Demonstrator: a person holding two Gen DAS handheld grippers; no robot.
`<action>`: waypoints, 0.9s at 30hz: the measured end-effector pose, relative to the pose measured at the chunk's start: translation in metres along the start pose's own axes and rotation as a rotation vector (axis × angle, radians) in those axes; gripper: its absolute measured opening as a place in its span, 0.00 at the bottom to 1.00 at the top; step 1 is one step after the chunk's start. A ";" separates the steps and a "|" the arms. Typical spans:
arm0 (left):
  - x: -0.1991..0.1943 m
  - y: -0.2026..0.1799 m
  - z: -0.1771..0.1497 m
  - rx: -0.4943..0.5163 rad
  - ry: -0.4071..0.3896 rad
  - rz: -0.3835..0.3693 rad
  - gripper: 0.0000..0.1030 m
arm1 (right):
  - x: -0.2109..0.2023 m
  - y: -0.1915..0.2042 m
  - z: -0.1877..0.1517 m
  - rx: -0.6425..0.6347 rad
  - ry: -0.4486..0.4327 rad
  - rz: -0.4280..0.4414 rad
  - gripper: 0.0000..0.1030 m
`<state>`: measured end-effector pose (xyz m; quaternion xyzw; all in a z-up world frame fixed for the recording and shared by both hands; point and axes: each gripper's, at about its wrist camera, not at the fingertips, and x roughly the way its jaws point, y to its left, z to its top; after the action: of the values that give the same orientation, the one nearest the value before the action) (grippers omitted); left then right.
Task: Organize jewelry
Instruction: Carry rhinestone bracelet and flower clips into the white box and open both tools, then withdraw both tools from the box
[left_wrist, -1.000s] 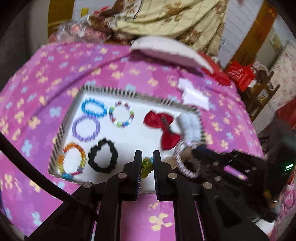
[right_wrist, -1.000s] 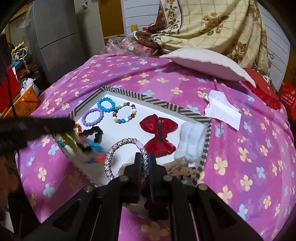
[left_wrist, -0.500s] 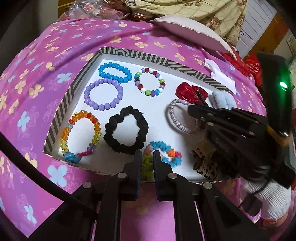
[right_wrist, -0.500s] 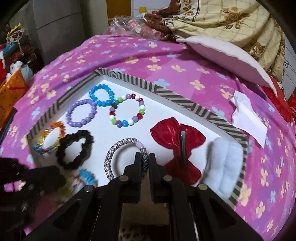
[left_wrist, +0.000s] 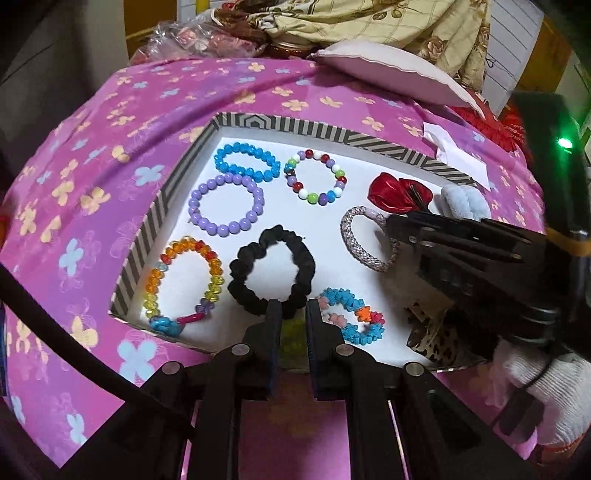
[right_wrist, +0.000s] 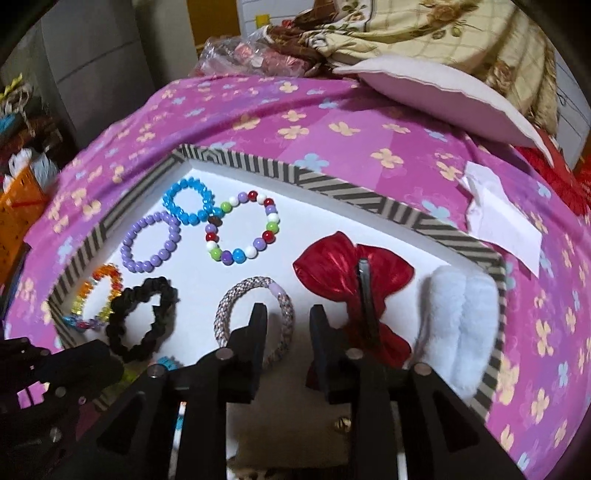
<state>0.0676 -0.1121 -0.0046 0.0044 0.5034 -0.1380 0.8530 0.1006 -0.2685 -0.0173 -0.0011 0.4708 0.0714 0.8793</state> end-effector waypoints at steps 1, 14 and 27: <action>-0.002 0.000 -0.001 0.004 -0.006 0.006 0.21 | -0.004 0.000 -0.002 0.001 -0.005 0.004 0.27; -0.033 -0.002 -0.009 0.019 -0.095 0.076 0.28 | -0.065 -0.002 -0.039 0.081 -0.093 0.029 0.44; -0.065 -0.002 -0.018 0.010 -0.166 0.141 0.28 | -0.111 0.009 -0.068 0.163 -0.193 -0.018 0.59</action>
<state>0.0221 -0.0962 0.0427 0.0326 0.4287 -0.0798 0.8993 -0.0177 -0.2782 0.0369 0.0729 0.3884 0.0248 0.9182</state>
